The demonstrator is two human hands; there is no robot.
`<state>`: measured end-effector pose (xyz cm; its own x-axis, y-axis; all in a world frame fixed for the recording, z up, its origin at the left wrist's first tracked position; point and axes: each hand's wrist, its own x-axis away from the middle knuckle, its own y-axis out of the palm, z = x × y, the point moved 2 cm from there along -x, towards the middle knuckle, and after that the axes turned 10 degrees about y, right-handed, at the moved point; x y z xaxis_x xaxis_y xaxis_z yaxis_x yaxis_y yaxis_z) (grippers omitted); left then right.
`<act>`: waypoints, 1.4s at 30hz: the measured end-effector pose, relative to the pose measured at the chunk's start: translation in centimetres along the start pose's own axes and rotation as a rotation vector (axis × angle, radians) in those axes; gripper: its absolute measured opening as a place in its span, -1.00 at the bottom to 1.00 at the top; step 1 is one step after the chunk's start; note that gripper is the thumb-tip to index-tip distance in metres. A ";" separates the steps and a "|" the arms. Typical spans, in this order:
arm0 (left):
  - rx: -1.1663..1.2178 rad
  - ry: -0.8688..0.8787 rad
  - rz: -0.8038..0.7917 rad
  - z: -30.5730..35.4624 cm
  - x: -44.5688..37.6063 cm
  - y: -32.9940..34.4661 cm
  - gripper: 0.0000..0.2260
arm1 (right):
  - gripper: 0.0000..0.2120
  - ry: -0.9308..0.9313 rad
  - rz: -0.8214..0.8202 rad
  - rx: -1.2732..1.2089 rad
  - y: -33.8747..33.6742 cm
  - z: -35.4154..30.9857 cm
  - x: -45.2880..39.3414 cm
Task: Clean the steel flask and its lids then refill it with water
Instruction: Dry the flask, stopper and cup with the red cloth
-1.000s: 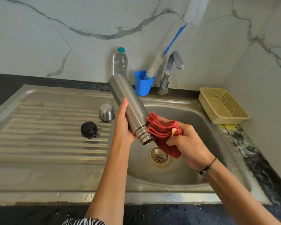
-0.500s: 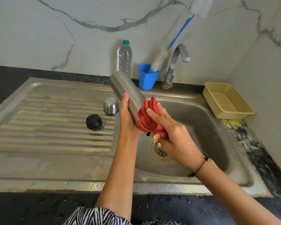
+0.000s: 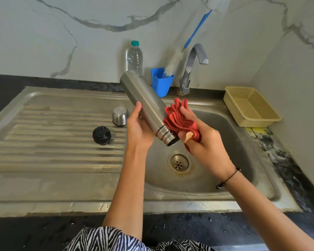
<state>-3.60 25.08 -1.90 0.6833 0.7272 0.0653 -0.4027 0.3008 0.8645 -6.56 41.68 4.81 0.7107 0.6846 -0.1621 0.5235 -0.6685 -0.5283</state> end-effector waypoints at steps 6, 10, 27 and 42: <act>-0.051 -0.088 0.068 -1.0 0.4 0.3 -0.38 | -0.45 -0.381 0.023 0.522 2.8 1.0 1.2; -0.068 -0.092 0.138 -2.0 0.5 0.1 -0.61 | -0.45 -0.235 -0.019 0.425 3.1 1.8 0.9; 0.060 -0.035 0.197 -2.8 1.2 1.0 -0.43 | -0.58 0.164 0.021 -0.154 0.6 2.4 -0.2; 0.076 -0.088 0.097 -2.0 1.1 1.3 -0.28 | -0.48 -0.267 0.101 0.099 2.3 3.2 0.7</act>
<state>-4.59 27.47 -1.70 0.6951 0.6930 0.1912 -0.4245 0.1811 0.8871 -6.37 41.50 0.83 0.6010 0.6771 -0.4246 0.3985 -0.7144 -0.5752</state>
